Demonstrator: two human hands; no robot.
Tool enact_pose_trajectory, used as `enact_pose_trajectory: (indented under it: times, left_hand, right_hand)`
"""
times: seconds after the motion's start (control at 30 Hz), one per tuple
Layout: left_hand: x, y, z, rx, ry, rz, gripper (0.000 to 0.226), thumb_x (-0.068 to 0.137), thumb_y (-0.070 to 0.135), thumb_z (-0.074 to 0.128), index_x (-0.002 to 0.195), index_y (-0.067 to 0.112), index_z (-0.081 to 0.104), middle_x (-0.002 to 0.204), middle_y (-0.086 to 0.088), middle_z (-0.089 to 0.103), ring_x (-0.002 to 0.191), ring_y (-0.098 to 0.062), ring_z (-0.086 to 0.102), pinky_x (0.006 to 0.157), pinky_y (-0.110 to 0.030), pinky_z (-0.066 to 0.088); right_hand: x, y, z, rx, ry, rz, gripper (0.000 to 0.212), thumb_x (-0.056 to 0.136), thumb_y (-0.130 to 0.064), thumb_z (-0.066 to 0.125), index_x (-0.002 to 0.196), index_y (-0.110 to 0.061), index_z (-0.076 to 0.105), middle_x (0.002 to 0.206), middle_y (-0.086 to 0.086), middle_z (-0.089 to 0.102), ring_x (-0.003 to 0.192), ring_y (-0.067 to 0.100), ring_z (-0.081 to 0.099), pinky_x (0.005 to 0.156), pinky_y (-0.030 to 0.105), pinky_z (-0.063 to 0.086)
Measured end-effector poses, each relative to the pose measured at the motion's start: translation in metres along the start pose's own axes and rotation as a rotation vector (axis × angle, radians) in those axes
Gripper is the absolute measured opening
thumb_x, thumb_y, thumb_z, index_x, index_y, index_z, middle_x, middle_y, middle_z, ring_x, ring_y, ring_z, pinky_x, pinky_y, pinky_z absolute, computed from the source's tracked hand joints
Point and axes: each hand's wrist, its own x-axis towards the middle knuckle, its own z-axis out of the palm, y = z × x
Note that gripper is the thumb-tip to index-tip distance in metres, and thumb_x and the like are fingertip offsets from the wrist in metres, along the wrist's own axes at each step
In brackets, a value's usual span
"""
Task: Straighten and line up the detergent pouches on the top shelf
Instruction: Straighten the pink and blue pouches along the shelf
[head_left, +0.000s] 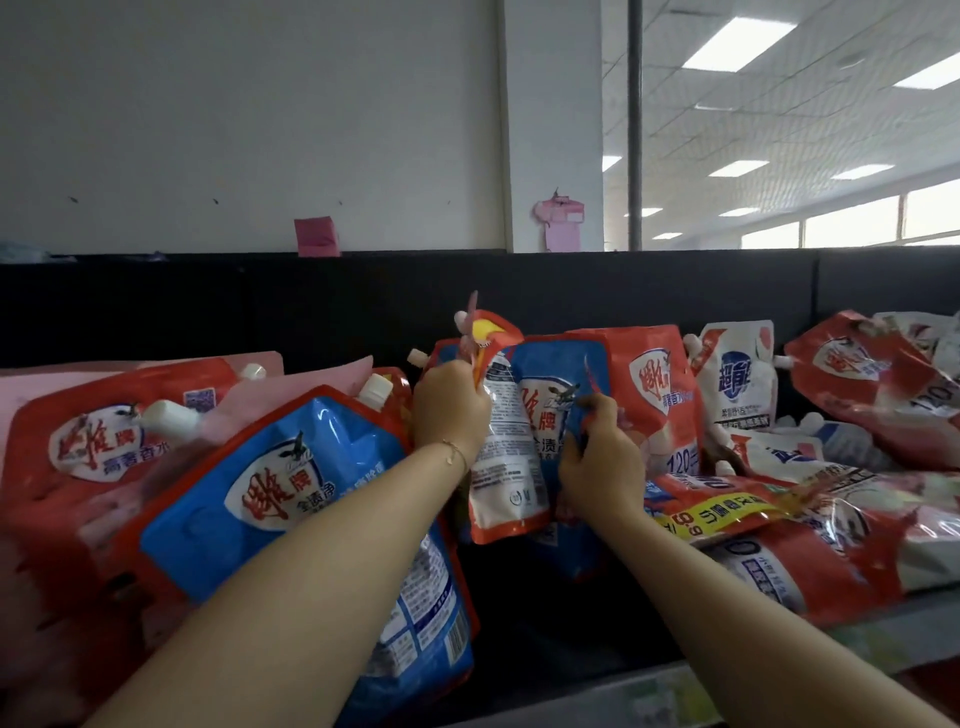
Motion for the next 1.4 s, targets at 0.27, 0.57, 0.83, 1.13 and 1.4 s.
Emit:
enact_pose_trajectory:
  times: [0.27,0.57,0.83,1.13,1.4]
  left_hand:
    - [-0.035,0.009,0.016,-0.028,-0.212,-0.075,0.032,0.089,0.011,0.053,0.121,0.007,0.056,0.118,-0.012,0.059,0.097,-0.030,0.062,0.073,-0.031,0.046]
    - [-0.051,0.039,-0.011,-0.100,-0.183,-0.173,0.058,0.081,0.013,0.063,0.132,0.002,0.039,0.131,-0.014,0.046,0.116,-0.032,0.051,0.090,-0.038,0.049]
    - [-0.107,0.024,-0.020,-0.044,-0.233,-0.134,0.065,0.082,0.016,0.068,0.134,0.003,0.032,0.137,-0.013,0.034,0.127,-0.028,0.036,0.103,-0.034,0.036]
    - [-0.148,-0.025,-0.048,0.310,-0.292,0.456,0.045,0.091,0.032,0.054,0.131,0.014,0.042,0.134,-0.001,0.041,0.132,-0.018,0.031,0.112,-0.032,0.029]
    - [-0.139,-0.065,-0.043,0.607,-0.253,0.694,0.042,0.082,0.044,0.036,0.093,0.017,0.068,0.104,-0.004,0.064,0.109,-0.025,0.054,0.094,-0.038,0.048]
  right_hand:
    - [-0.019,0.011,-0.010,0.008,-0.064,-0.124,0.041,0.089,-0.008,0.058,0.127,-0.008,0.041,0.104,0.016,0.064,0.093,0.035,0.062,0.075,0.044,0.051]
    - [-0.074,-0.001,-0.039,-0.481,-0.268,-0.239,0.037,0.096,-0.048,0.039,0.114,-0.017,0.044,0.104,0.009,0.058,0.094,0.032,0.058,0.065,0.035,0.037]
    - [-0.102,-0.020,-0.023,-0.189,-0.504,-0.210,0.041,0.091,-0.050,0.048,0.111,-0.015,0.052,0.105,0.006,0.058,0.092,0.030,0.060,0.077,0.041,0.050]
    - [-0.104,-0.008,-0.009,-0.278,-0.675,-0.169,0.044,0.089,-0.030,0.060,0.128,-0.011,0.050,0.122,0.010,0.052,0.107,0.030,0.055,0.083,0.039,0.050]
    - [-0.094,-0.008,0.009,-0.338,-0.679,-0.085,0.051,0.090,-0.022,0.059,0.136,-0.007,0.043,0.136,0.014,0.043,0.120,0.030,0.047,0.098,0.041,0.045]
